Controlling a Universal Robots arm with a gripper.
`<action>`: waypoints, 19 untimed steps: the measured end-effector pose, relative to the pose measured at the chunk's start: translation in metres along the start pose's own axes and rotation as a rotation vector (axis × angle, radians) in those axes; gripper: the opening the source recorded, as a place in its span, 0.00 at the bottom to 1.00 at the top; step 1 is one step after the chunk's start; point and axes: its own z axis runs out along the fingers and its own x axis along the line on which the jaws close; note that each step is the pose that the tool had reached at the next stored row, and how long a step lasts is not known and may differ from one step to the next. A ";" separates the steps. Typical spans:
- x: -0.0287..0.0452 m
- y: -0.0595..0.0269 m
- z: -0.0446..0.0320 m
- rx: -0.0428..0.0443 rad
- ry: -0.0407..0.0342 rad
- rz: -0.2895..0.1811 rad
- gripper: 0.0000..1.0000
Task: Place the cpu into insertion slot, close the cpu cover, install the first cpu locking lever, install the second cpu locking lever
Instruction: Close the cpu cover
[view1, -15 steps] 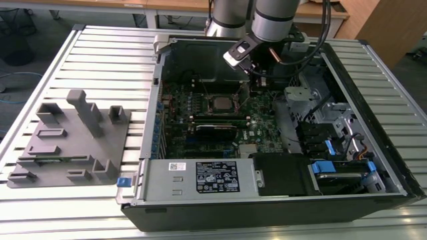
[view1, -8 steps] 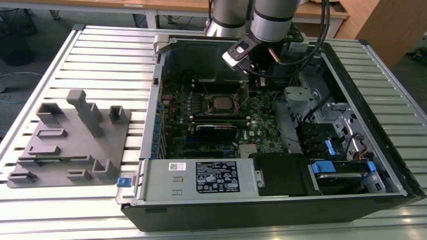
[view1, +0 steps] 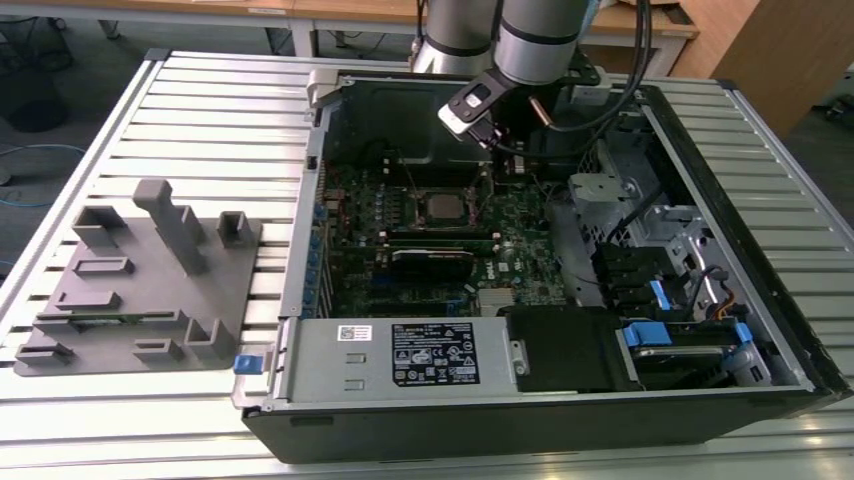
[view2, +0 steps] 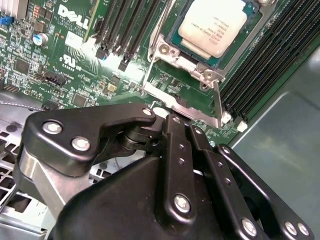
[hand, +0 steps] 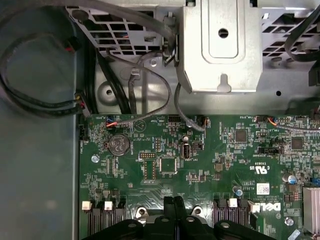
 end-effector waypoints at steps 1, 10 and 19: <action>0.0000 -0.0007 0.0000 0.0000 0.0000 0.000 0.11; -0.0001 -0.0096 0.0014 -0.0015 0.0002 0.000 0.11; -0.0003 -0.0242 0.0036 -0.0022 0.0001 0.000 0.11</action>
